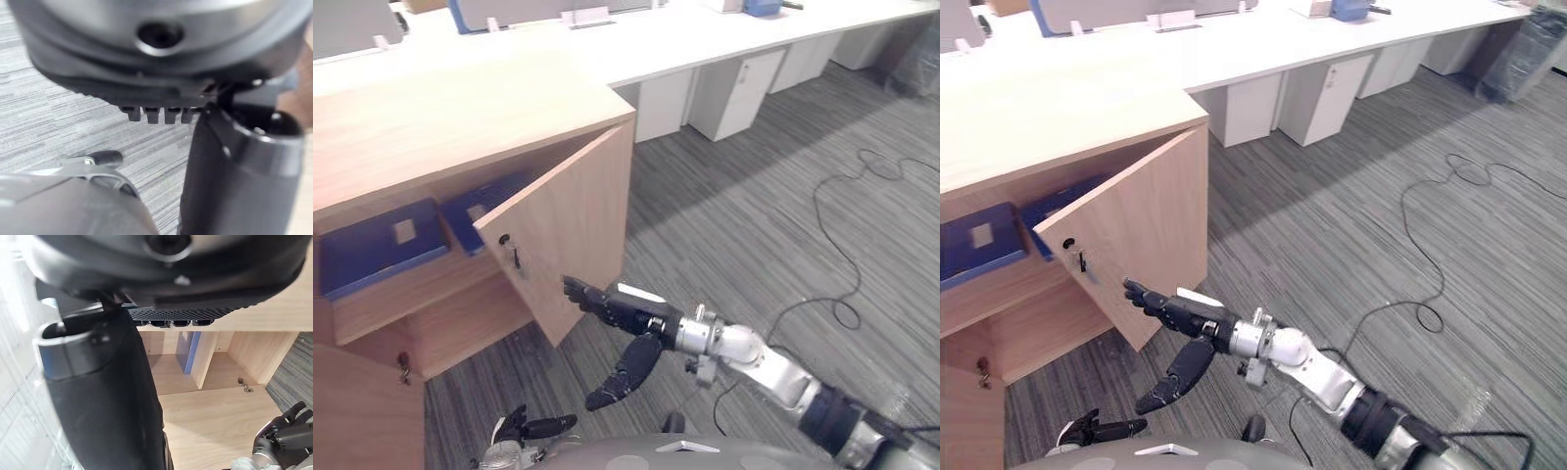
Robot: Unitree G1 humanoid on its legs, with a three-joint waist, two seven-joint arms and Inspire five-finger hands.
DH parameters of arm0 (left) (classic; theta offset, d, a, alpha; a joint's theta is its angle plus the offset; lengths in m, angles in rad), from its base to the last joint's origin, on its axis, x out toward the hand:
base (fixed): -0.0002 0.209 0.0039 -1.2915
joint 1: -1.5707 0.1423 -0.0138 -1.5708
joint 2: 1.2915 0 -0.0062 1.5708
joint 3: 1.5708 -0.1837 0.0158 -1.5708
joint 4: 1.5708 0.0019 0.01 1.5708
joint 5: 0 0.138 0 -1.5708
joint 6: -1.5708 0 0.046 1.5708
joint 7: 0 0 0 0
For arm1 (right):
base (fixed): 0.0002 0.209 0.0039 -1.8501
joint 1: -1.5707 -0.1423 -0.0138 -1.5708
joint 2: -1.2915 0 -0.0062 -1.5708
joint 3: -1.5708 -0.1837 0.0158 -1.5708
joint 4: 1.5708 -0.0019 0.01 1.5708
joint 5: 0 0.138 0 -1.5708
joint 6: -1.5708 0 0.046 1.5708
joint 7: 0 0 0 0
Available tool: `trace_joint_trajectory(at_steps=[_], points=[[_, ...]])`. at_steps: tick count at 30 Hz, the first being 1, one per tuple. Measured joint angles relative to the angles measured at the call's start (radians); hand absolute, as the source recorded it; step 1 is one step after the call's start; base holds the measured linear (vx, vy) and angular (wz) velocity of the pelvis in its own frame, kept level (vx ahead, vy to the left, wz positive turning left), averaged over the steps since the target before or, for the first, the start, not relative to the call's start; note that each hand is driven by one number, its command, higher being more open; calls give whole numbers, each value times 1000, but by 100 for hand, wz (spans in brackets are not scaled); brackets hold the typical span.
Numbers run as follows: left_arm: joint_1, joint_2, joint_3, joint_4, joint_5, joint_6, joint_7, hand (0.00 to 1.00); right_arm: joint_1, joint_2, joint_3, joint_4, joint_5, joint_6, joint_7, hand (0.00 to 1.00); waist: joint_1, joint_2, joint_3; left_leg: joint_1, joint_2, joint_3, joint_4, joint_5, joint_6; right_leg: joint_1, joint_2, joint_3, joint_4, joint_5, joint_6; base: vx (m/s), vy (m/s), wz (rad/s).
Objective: Walk over to the cabinet, pick up the folder, carry it to the office cabinet, place the folder inside the office cabinet, then close the office cabinet door
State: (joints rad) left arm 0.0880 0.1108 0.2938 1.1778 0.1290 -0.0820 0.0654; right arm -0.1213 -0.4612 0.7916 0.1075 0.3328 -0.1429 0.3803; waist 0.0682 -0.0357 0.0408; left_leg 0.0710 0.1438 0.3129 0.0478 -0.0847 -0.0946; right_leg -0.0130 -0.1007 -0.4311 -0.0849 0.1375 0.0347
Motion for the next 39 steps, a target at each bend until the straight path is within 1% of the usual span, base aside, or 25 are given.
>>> trace_joint_trajectory(at_steps=[2,4,5,7,8,9,10,11,12,13,15,19,23,24,25,26,27,28,29,30,31,32,34,36,39], points=[[-1,-14,-2,-2,0,0,4,100,39,101,-51,226,-93,-3,-34,100,6,7,-5,-18,-12,-40,0,3,6,2,-21,-33,13,-14,8,-13,102,57],[-7,-34,-24,-11,0,2,23,100,49,222,-200,598,-270,20,-133,100,7,41,21,-10,-38,-114,-2,-2,22,-22,-97,-89,205,-113,30,3,155,96],[-10,-33,-46,-13,0,2,30,100,57,255,-281,720,-347,41,-184,100,5,45,32,4,-59,-148,-6,-1,30,-33,-141,-89,308,-160,37,23,107,107],[-13,-32,-83,-14,-1,3,42,100,79,297,-473,920,-409,92,-280,100,-5,45,39,13,-102,-242,-17,9,47,-53,-214,-25,475,-210,12,60,92,143],[-13,-32,-101,-30,-2,5,49,100,89,312,-602,988,-401,105,-336,100,-12,51,43,14,-114,-292,-18,16,57,-74,-227,65,550,-210,10,68,33,144],[-8,-31,-106,-40,-3,5,55,100,86,314,-658,997,-397,103,-358,100,-17,57,45,14,-114,-312,-17,24,66,-92,-224,126,569,-233,13,46,-82,127],[-9,-21,-117,-41,-5,14,61,100,89,332,-785,1036,-360,98,-383,100,-31,54,51,0,-120,-372,-8,30,64,-86,-177,267,540,-286,18,67,-237,178],[-23,3,-122,-41,-8,20,56,100,96,360,-964,1097,-356,100,-407,100,-47,18,63,-30,-134,-466,4,43,42,-61,-105,418,441,-300,27,72,-332,236],[-39,25,-115,-26,-8,29,39,100,127,380,-1127,1137,-358,117,-428,100,-50,-5,71,-46,-149,-532,10,50,23,-17,-100,430,400,-322,86,75,-304,198],[-39,19,-102,-26,-8,37,33,100,141,382,-1187,1151,-365,126,-438,100,-48,-2,66,-49,-144,-549,8,51,21,-13,-96,402,392,-323,85,51,-206,118],[-28,-16,-12,-14,-8,51,10,100,187,396,-1349,1132,-363,156,-436,100,-49,29,61,-55,-107,-573,-25,62,2,10,-68,341,343,-328,79,69,-146,35],[-10,-35,44,-15,-19,56,-14,100,208,418,-1358,1100,-360,159,-433,100,-70,40,54,-60,-67,-602,-24,62,-24,73,-18,293,293,-307,61,83,-123,38],[-9,-50,71,-72,-230,39,-30,100,212,423,-1286,1091,-361,155,-439,100,-56,19,61,-116,-46,-628,-3,84,-48,105,9,186,255,-297,44,23,-42,68],[-10,-50,65,-83,-254,39,-31,100,211,425,-1279,1088,-361,155,-442,100,-53,13,66,-133,-44,-613,7,92,-42,105,7,165,256,-296,41,-42,8,97],[-14,-49,42,-105,-293,37,-33,100,203,429,-1274,1088,-360,154,-453,100,-53,2,79,-163,-41,-490,22,116,-8,108,-2,109,257,-290,32,-56,11,85],[-21,-41,30,-106,-300,37,-34,100,203,430,-1275,1089,-360,154,-456,100,-57,1,84,-175,-32,-410,40,101,33,110,-5,89,258,-287,26,-81,-2,97],[-44,-35,17,-107,-332,37,-40,100,200,430,-1274,1090,-359,152,-458,100,-56,-1,105,-217,22,-224,154,47,98,122,-13,57,260,-286,21,-68,-4,81],[-49,-34,-13,-105,-350,37,-43,100,199,421,-1280,1087,-356,151,-459,100,-62,18,118,-256,86,-71,299,14,123,146,-18,19,269,-290,16,-69,14,88],[-46,-43,-52,-106,-358,36,-47,100,194,403,-1287,1076,-350,151,-459,100,-72,44,118,-262,102,-10,345,30,123,152,-14,1,290,-308,30,-90,58,79],[-46,-50,-73,-105,-359,36,-52,100,191,397,-1291,1072,-343,152,-460,100,-79,62,123,-266,90,-2,341,29,120,150,-22,3,300,-335,31,-98,118,109],[-50,-45,-116,-108,-362,22,-59,100,189,397,-1292,1079,-316,156,-461,100,-91,57,122,-251,14,-39,225,85,92,147,-43,21,287,-380,28,-109,131,107],[-50,-40,-124,-109,-364,18,-66,100,188,404,-1294,1081,-314,157,-461,100,-100,29,118,-239,-12,-36,180,81,103,143,-68,13,266,-369,24,-47,158,105],[-39,-41,-94,-102,-373,27,-76,100,190,404,-1341,1094,-312,153,-459,100,-85,51,118,-216,-9,10,263,-1,81,160,-92,-32,253,-336,60,10,135,51],[-9,-34,-69,-93,-411,33,-74,100,198,421,-1383,1095,-282,158,-460,100,-87,39,108,-147,-93,-11,96,85,100,178,-120,-25,222,-334,62,18,74,44],[6,-30,-36,-99,-412,40,-76,100,198,424,-1422,1093,-277,157,-455,100,-96,43,112,-65,-163,-54,-143,215,113,190,-127,-32,191,-323,64,-2,81,52]])
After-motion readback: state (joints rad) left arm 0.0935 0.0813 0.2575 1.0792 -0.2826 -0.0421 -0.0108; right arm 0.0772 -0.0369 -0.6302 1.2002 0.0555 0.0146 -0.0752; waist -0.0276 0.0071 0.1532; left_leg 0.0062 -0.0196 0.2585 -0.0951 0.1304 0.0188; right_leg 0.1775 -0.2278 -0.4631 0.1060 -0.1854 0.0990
